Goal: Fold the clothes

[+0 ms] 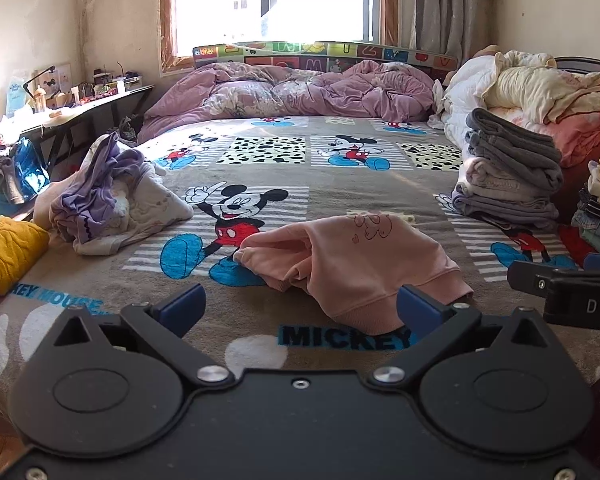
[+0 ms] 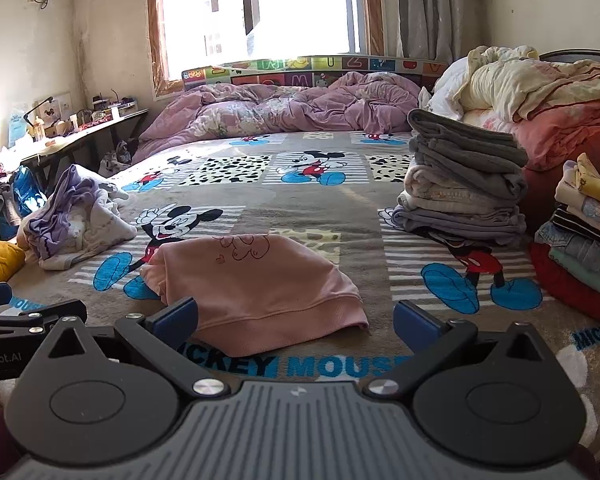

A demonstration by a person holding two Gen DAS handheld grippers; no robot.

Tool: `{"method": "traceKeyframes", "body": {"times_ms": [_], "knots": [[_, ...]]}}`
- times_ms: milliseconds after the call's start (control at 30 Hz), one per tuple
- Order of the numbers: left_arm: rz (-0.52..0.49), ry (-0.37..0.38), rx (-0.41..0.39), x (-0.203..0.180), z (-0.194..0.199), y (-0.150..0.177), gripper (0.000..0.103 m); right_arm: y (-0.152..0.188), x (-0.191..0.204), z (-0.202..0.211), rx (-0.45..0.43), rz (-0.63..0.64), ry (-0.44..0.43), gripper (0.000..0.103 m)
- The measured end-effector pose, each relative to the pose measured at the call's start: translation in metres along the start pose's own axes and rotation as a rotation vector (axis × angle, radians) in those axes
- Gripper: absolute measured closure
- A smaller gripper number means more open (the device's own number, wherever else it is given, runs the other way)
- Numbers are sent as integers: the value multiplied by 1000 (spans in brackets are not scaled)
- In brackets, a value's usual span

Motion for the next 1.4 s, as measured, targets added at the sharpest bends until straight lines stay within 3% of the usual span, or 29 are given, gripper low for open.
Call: {"method": "traceKeyframes", "body": {"times_ms": [200, 533, 733, 1200, 1400], "knots": [[45, 33, 16, 4, -4, -3, 0, 2, -1, 1, 28, 15, -1, 0], [112, 79, 12, 7, -1, 6, 0, -1, -4, 9, -19, -6, -5, 0], [80, 35, 6, 10, 1, 1, 0, -1, -4, 9, -24, -4, -9, 0], [59, 71, 13, 6, 1, -6, 0, -7, -3, 6, -32, -6, -21, 0], [79, 82, -53, -1, 1, -10, 0, -6, -9, 3, -28, -7, -9, 0]]}}
Point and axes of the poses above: each gripper's, at about its wrist camera, not at the fingertips, and z roughly against the way its jaws point, x to its left, y to its underside, the point moved 4 cm from there along -z, roughly the way its jaws point, and after that the axes turned 15 degrees about -x, right-handed, at the moved point
